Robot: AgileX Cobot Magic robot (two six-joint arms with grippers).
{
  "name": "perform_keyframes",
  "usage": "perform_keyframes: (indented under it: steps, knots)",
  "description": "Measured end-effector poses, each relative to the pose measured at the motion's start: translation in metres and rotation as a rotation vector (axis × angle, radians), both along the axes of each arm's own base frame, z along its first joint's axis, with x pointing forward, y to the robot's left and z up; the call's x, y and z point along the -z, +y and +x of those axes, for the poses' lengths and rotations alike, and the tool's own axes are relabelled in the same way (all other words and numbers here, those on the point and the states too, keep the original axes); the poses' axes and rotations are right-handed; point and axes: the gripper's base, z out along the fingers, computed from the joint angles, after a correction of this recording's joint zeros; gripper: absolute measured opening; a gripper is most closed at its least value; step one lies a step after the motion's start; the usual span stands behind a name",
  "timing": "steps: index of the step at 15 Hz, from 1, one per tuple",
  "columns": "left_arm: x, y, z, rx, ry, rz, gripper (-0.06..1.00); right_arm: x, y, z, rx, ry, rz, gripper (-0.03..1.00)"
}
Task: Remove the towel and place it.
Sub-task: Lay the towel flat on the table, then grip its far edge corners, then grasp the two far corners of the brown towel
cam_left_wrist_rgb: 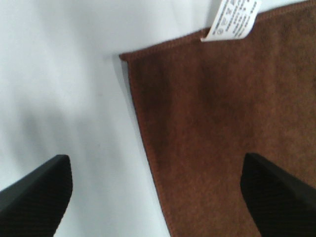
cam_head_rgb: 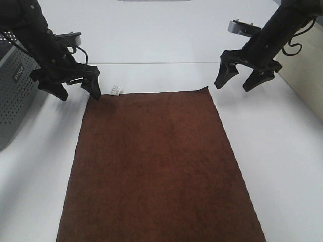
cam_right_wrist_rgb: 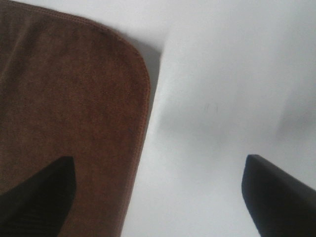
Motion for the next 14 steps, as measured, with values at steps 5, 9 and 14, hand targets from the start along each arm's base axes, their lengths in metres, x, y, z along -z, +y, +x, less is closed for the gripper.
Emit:
perform_keyframes:
  steps: [5,9,14]
  knots:
    - [0.018,-0.006,0.022,0.006,-0.014,-0.031,0.85,0.034,0.004,0.009,0.045,0.010,0.039,0.87]
    - [0.030,-0.006,0.022,0.009,0.012,-0.031,0.85,0.039,0.012,0.016,0.068,-0.068,0.032,0.87]
    - [0.034,-0.007,0.023,0.011,0.021,-0.039,0.85,0.044,0.020,0.017,0.072,-0.067,0.040,0.87]
